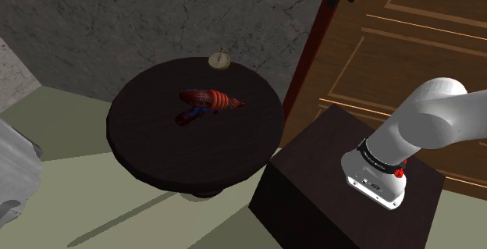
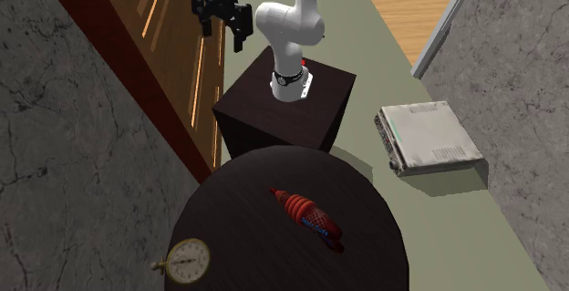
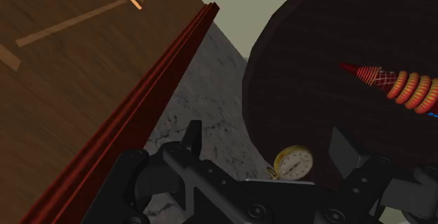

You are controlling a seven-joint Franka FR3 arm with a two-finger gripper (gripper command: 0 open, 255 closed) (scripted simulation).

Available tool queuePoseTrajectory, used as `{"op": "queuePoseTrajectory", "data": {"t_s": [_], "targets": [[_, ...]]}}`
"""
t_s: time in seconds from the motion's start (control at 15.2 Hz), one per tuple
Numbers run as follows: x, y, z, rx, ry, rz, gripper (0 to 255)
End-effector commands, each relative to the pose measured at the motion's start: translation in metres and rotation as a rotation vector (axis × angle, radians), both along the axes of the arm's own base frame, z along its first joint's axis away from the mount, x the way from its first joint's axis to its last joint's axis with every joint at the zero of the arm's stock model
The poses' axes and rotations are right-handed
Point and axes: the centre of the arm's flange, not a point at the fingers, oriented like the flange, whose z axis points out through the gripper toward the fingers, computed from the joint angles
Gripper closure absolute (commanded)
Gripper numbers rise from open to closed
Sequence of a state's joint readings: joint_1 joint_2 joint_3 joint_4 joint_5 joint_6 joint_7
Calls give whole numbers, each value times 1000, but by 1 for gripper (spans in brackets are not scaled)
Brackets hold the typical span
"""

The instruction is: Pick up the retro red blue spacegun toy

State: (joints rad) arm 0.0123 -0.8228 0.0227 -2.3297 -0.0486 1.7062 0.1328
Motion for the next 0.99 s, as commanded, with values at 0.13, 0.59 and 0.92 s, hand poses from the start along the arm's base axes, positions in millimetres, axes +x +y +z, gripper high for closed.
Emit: {"op": "queuePoseTrajectory", "data": {"t_s": [0.13,0.59,0.92], "targets": [[16,3,-19,10,-5,78,0],[70,24,-83,46,-23,349,0],[104,50,-128,71,-36,543,0]]}}
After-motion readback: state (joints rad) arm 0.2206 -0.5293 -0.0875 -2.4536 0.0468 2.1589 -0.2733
